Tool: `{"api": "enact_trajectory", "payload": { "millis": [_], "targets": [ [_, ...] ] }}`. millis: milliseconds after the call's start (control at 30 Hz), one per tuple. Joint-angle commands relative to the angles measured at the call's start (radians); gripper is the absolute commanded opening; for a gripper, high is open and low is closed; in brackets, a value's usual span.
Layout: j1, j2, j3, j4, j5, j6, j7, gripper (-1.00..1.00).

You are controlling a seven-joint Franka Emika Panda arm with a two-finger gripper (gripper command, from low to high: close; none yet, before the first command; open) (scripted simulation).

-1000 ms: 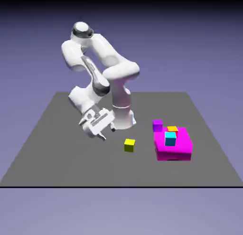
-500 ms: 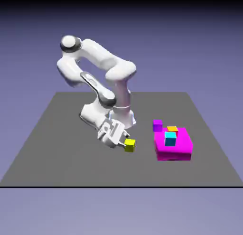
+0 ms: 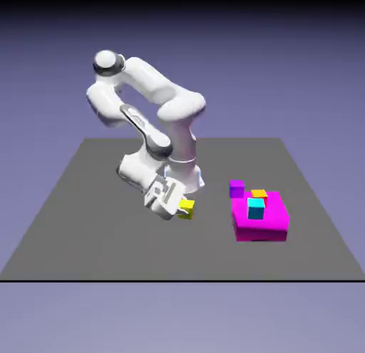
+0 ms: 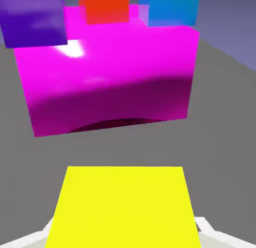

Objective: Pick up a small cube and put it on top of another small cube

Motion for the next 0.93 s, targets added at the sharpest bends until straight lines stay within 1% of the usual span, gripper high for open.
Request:
{"api": "enact_trajectory", "payload": {
  "millis": [0,500,533,767,800,833,900],
  "targets": [
    [0.036,-0.001,0.035,0.009,0.024,0.007,0.023,-1.00],
    [0.572,-0.019,0.556,0.143,0.368,0.090,0.371,-1.00],
    [0.572,-0.019,0.556,0.143,0.368,0.090,0.371,-1.00],
    [0.825,-0.014,0.375,0.165,0.361,0.288,0.335,-1.00],
    [0.837,-0.014,0.367,0.166,0.360,0.297,0.334,-1.00],
    [0.837,-0.014,0.367,0.166,0.360,0.297,0.334,1.00],
    [0.801,-0.015,0.392,0.163,0.361,0.269,0.339,1.00]
  ]
}}
